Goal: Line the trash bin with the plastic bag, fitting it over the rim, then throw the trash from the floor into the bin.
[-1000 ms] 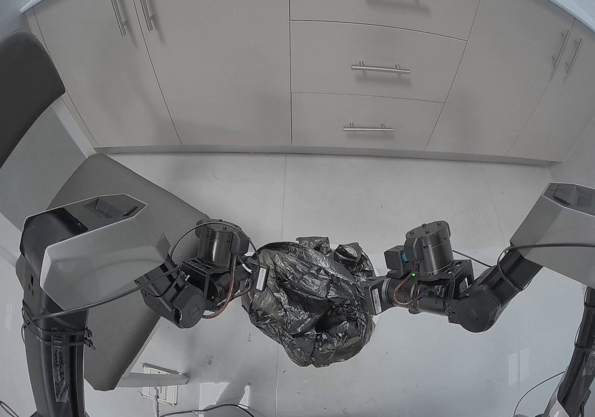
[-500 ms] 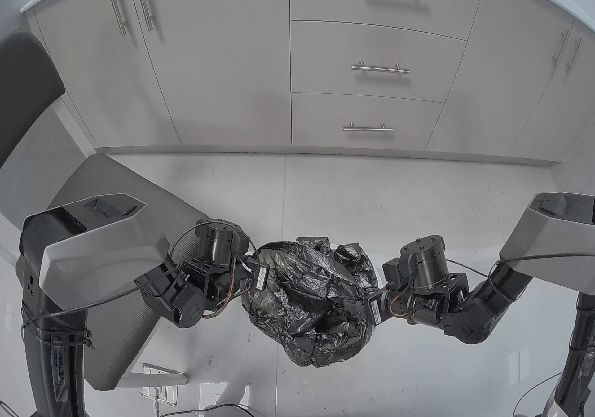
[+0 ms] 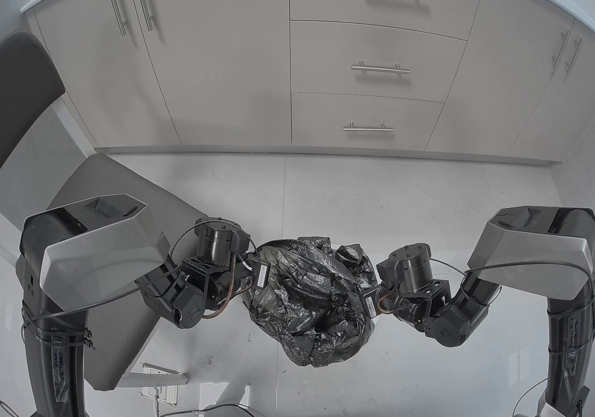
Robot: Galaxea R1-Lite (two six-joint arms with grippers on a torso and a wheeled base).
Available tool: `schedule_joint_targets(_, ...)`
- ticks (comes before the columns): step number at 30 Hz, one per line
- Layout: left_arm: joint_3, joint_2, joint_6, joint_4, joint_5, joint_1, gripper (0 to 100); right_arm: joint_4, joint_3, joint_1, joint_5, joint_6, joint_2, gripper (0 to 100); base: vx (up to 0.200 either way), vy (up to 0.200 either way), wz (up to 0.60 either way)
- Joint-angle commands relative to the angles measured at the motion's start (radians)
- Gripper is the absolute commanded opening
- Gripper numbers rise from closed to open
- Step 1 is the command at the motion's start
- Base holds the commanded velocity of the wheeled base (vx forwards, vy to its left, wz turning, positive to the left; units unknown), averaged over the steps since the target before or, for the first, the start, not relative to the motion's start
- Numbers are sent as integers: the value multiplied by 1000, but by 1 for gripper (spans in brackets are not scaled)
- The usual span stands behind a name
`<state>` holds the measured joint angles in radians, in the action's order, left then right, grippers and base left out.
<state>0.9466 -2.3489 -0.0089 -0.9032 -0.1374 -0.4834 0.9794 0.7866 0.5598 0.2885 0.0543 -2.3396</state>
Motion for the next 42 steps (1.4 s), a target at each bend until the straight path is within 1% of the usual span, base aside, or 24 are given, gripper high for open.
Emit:
schedule_joint_targets(1, 0, -1, -2, 0, -1, 0, 0, 1, 19, -1, 31, 3, -30, 100, 0, 0, 0)
schedule_joint_targets(2, 0, -1, -2, 0, -1, 0, 0, 1, 22, -1, 55, 3, -29, 100, 0, 0, 0)
schedule_joint_targets(3, 0, -1, -2, 0, -1, 0, 0, 1, 22, -1, 55, 3, -29, 100, 0, 0, 0)
schedule_joint_targets(4, 1, -1, -2, -2, -1, 0, 0, 2, 19, -1, 118, 4, -24, 100, 0, 0, 0)
schedule_joint_targets(5, 1, -1, -2, -2, -1, 0, 0, 5, 14, -1, 136, 4, -23, 100, 0, 0, 0)
schedule_joint_targets(6, 1, -1, -2, -2, -1, 0, 0, 5, 14, -1, 136, 4, -23, 100, 0, 0, 0)
schedule_joint_targets(7, 0, -1, -2, -3, -1, 0, 0, 16, 0, 0, 150, 3, -4, 100, 0, 0, 0)
schedule_joint_targets(11, 0, 2, -3, -3, -1, -6, 0, 35, -53, 8, 155, 4, 31, 100, 0, 0, 0)
schedule_joint_targets(14, 0, 2, -11, -3, -1, -9, 0, 41, -63, 8, 158, 4, 34, 100, 0, 0, 0)
schedule_joint_targets(16, 4, 2, -29, -6, -1, -12, 0, 42, -72, -3, 159, 1, 37, 100, 0, 0, 0)
schedule_joint_targets(22, 20, -10, -43, -25, 4, -12, 0, 42, -64, -29, 192, 1, 25, 100, 0, 0, 0)
schedule_joint_targets(23, 31, -21, -66, -54, 4, -12, 0, 42, -52, -49, 210, -1, 8, 100, 0, 0, 0)
schedule_joint_targets(28, 31, -24, -69, -62, 6, -14, 0, 42, -41, -57, 213, -4, -3, 100, 0, 0, 0)
schedule_joint_targets(31, 35, -26, -69, -62, 6, -14, 0, 42, -40, -61, 222, -4, -1, 100, 0, 0, 0)
schedule_joint_targets(32, 40, -27, -69, -62, 6, -14, 0, 44, -40, -66, 235, -1, 0, 100, 0, 0, 0)
schedule_joint_targets(35, 43, -36, -69, -62, 6, -14, 0, 42, -41, -70, 236, -2, 0, 100, 0, 0, 0)
schedule_joint_targets(42, 81, -89, -71, -63, 6, -14, 0, 50, -30, -107, 236, -4, -18, 100, 0, 0, 0)
